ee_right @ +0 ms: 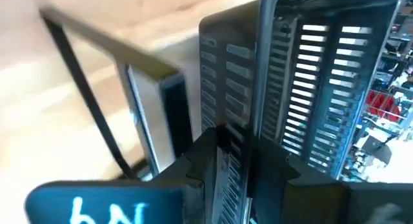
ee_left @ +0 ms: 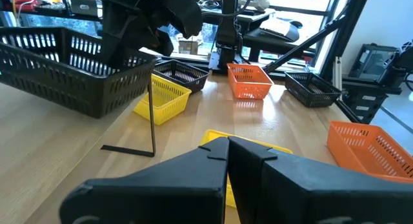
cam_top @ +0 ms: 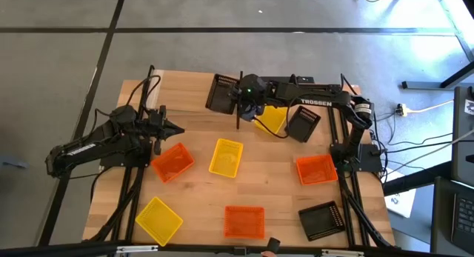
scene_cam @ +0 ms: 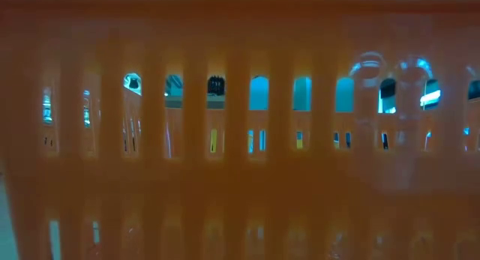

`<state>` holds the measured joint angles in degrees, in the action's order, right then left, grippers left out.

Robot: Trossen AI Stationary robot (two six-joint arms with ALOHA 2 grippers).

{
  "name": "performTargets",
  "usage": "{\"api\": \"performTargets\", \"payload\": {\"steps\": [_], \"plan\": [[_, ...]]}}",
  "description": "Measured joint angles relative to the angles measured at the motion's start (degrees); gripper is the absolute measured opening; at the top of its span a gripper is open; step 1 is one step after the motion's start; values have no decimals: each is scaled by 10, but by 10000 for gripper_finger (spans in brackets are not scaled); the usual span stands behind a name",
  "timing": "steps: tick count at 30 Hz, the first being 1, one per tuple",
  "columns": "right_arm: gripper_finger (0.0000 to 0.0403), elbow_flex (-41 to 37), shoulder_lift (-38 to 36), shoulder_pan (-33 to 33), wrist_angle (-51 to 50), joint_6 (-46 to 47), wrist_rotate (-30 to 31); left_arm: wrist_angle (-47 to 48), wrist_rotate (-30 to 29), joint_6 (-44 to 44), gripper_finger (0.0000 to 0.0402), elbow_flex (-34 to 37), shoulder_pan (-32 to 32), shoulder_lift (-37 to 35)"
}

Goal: Stack baskets on shelf by color
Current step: Put the middle black basket on the shelf

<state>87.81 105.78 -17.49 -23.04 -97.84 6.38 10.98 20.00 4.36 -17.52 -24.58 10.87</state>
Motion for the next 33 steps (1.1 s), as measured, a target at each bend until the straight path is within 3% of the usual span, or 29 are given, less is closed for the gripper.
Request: {"api": "performTargets", "payload": {"steps": [10, 20, 33], "plan": [[73, 0, 0, 0, 26, 89, -8, 0, 0, 0, 0, 0, 0, 0], [38, 1, 0, 0, 22, 131, -10, 0, 0, 0, 0, 0, 0, 0], [89, 1, 0, 0, 22, 136, -47, 0, 0, 0, 0, 0, 0, 0]]}}
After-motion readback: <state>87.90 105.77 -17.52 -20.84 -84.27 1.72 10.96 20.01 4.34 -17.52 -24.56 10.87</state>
